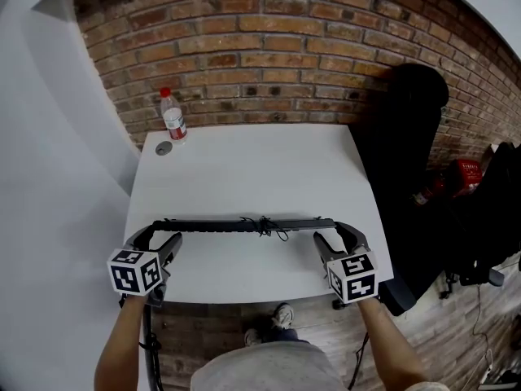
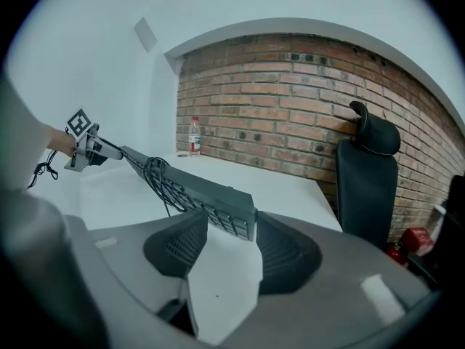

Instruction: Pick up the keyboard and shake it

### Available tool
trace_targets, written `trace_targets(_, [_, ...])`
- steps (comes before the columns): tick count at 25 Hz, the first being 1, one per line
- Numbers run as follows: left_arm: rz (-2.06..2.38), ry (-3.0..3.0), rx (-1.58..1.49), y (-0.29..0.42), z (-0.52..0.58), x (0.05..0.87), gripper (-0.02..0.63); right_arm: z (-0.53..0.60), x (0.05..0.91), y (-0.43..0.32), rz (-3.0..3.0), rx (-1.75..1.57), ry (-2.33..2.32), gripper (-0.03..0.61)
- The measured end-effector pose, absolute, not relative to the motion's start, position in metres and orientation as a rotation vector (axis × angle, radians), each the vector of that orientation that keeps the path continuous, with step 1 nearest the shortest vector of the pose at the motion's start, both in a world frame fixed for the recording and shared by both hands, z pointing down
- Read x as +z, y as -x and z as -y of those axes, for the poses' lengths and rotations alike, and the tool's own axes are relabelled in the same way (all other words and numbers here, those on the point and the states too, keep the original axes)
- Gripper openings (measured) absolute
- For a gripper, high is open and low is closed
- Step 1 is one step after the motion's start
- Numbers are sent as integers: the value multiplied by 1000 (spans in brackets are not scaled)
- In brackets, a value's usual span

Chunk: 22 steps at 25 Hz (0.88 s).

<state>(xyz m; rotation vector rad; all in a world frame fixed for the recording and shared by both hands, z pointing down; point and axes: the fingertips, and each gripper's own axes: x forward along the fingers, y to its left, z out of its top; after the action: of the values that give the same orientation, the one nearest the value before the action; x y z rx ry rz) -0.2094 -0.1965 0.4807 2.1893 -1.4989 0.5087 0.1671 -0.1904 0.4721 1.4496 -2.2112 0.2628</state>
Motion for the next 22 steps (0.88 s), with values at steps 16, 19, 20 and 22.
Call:
trace_targets(16, [1454,-2177,591,214,164,506,310,158,493,-171,2124,276,-1499,172])
trace_targets(19, [1446,-2176,621,214,158,512,310,151,498,-170,2096,257,-1481,172])
trace_targets(20, [1441,-2178,635,215,156,514,310,149,500,-169,2086,246,-1471,172])
trace_targets(22, [1431,-2182,664,216,152,518,308,145,504,-168,2067,220,-1452,172])
